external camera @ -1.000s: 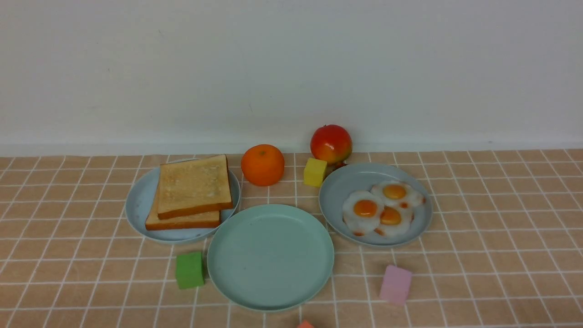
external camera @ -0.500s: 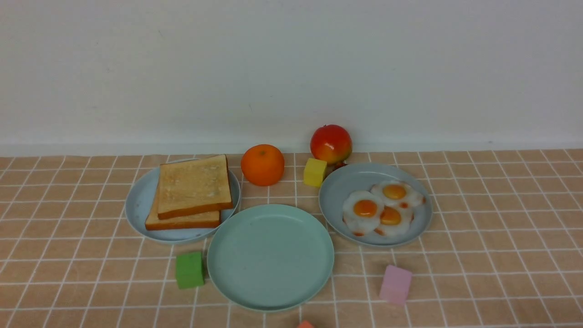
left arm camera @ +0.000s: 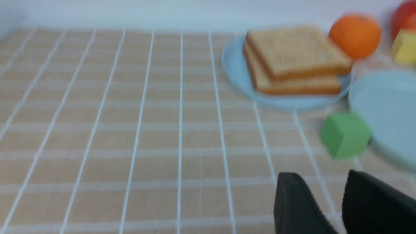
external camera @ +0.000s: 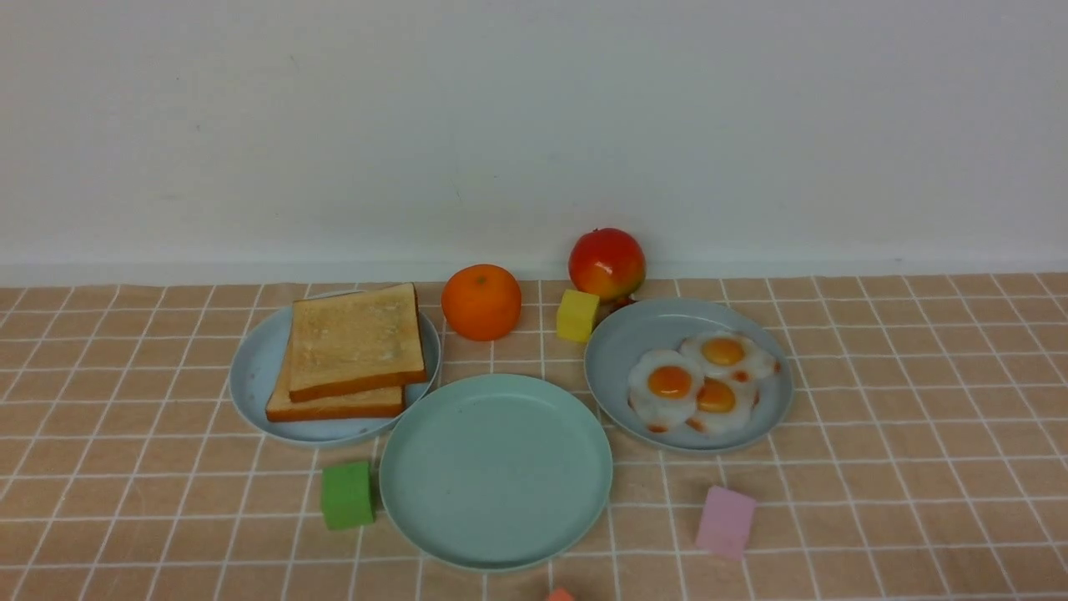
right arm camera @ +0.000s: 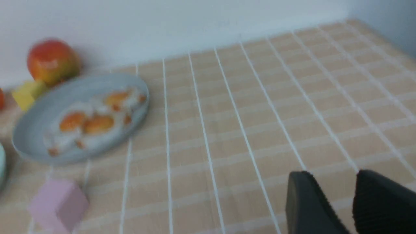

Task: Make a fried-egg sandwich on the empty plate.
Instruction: Use the left arm to grab a slice of bread

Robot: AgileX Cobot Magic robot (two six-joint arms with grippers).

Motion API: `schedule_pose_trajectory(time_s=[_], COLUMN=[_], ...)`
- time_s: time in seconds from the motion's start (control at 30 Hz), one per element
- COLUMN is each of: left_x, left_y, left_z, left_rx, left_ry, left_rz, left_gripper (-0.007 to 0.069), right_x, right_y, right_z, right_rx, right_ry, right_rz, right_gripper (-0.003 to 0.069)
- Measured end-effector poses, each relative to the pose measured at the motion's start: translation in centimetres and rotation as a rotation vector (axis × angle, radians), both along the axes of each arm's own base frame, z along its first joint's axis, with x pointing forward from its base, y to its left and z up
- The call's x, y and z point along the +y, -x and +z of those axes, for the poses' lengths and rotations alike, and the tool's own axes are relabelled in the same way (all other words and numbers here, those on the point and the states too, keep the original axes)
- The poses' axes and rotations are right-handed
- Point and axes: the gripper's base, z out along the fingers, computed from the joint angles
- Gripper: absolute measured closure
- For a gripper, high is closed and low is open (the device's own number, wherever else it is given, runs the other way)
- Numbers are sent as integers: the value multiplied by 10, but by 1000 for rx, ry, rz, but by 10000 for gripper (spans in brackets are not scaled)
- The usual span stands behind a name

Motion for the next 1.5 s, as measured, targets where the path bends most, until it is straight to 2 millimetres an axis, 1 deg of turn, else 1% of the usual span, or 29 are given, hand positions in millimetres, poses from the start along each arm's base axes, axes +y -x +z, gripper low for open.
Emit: schedule_pose_trajectory(time_s=[0.03, 0.07, 0.2, 0.43, 0.47, 0.5, 0.53, 0.6, 0.63, 0.7, 0.77, 0.8, 0.83, 0.87, 0.9, 0.93, 0.97, 1.0, 1.03, 1.07, 1.1, 1.13, 1.17, 1.2, 1.27, 1.3, 1.33, 1.4, 1.5], left_x=[0, -1, -3, -3, -3, -3, -4, -2, -1, 2, 3, 4, 3, 4, 4, 4, 4, 4, 3, 3, 2, 0, 0, -3, -6, -8, -8, -9, -7], left_y=[0, -1, -1, -1, 0, 0, 2, 6, 10, 18, 26, 33, 34, 41, 48, 52, 55, 55, 53, 46, 39, 30, 29, 5, -16, -34, -37, -71, -103], left_z=[1, 9, 23, 27, 31, 32, 40, 51, 60, 76, 96, 115, 118, 136, 162, 170, 202, 217, 219, 242, 254, 263, 266, 270, 270, 264, 262, 243, 220], left_rx=[-9, -95, -247, -300, -338, -344, -429, -539, -632, -769, -847, -893, -891, -921, -911, -924, -857, -836, -809, -711, -635, -554, -554, -381, -239, -134, -110, 57, 219], left_ry=[1, 10, 25, 30, 54, 68, 171, 320, 443, 580, 633, 645, 645, 645, 637, 635, 632, 631, 631, 631, 633, 631, 632, 618, 603, 580, 573, 455, 326], left_rz=[-1, -11, -29, -35, -38, -38, -46, -61, -81, -118, -149, -170, -172, -187, -192, -197, -183, -178, -171, -147, -129, -109, -110, -65, -28, 4, 12, 78, 145], left_gripper=[386, 386, 386, 386, 386, 386, 386, 386, 386, 386, 386, 386, 386, 386, 386, 386, 386, 386, 386, 386, 386, 386, 386, 386, 386, 386, 386, 386, 386], right_x=[0, 0, 0, 0, 0, 0, 0, 0, 0, 0, 1, 1, 1, 2, 2, 2, 3, 2, 2, 2, 1, 1, 0, -2, -4, -6, -6, -10, -12], right_y=[0, -1, 0, 3, 5, 5, 8, 11, 13, 19, 27, 32, 35, 37, 42, 40, 39, 35, 35, 21, 16, 7, 3, -14, -37, -52, -55, -78, -97], right_z=[1, 9, 22, 39, 46, 47, 53, 59, 66, 84, 107, 122, 129, 142, 172, 172, 205, 216, 219, 238, 249, 256, 254, 260, 255, 247, 246, 226, 210], right_rx=[-10, -94, -247, -436, -513, -523, -600, -666, -698, -757, -813, -837, -853, -855, -868, -853, -834, -802, -805, -717, -684, -620, -598, -482, -332, -232, -216, -35, 104], right_ry=[1, 9, 11, 26, 20, 19, -8, -56, -92, -178, -257, -291, -295, -318, -349, -352, -363, -366, -364, -355, -346, -334, -336, -330, -328, -329, -329, -325, -325], right_rz=[0, 0, -1, -2, -3, -3, -1, 6, 14, 36, 64, 78, 83, 90, 104, 101, 104, 99, 100, 83, 76, 60, 55, 28, -6, -29, -32, -73, -99], right_gripper=[419, 419, 419, 419, 419, 419, 419, 419, 419, 419, 419, 419, 419, 419, 419, 419, 419, 419, 419, 419, 419, 419, 419, 419, 419, 419, 419, 419, 419])
